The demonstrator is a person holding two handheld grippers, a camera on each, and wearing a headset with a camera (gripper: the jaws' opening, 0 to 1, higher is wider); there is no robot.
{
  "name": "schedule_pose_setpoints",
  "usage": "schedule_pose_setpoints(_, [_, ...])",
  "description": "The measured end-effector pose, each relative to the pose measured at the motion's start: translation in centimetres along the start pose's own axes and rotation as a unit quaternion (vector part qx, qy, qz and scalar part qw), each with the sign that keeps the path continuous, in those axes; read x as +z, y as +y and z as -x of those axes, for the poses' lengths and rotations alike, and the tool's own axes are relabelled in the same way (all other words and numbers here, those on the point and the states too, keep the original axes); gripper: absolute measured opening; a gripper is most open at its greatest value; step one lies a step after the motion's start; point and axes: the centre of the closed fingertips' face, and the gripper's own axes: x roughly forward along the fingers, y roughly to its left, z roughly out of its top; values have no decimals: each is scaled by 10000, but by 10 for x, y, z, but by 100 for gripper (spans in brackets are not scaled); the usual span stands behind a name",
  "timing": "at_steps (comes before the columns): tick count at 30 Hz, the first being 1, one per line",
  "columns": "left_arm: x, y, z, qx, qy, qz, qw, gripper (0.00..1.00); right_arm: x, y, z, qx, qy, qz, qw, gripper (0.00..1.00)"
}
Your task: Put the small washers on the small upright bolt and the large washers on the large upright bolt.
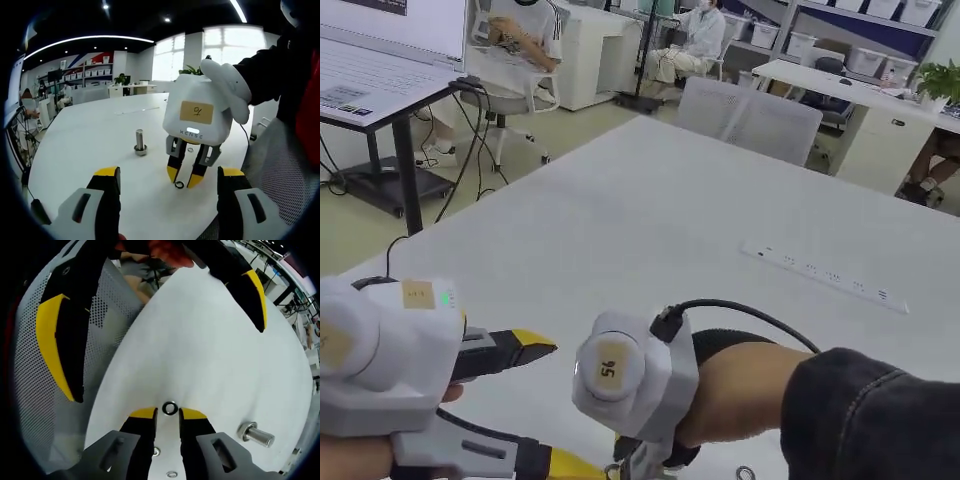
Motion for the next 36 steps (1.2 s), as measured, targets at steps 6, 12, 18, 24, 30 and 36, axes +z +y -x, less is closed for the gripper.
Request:
schedule_pose_setpoints(6, [1,1,0,7,-20,-4,10000,79,0,-2,0,2,-13,-56,10000,18])
schedule_pose_setpoints(12, [1,1,0,16,-31,-1,10000,79,0,-4,0,-16,-19,-30,10000,14])
schedule_pose_setpoints(18, [1,2,0,12,-29,1,10000,79,0,-5,0,10,-16,-37,10000,14])
schedule_pose_setpoints(24, [0,2,0,2,-14,4,10000,79,0,-4,0,29,-7,-40,10000,14])
schedule_pose_setpoints(30, [0,1,-1,-8,-12,1,10000,79,0,-3,0,43,-13,-78,10000,14])
schedule_pose_setpoints(36, [-1,-1,-1,-45,18,-26,10000,79,-3,-2,1,57,1,-137,9999,14])
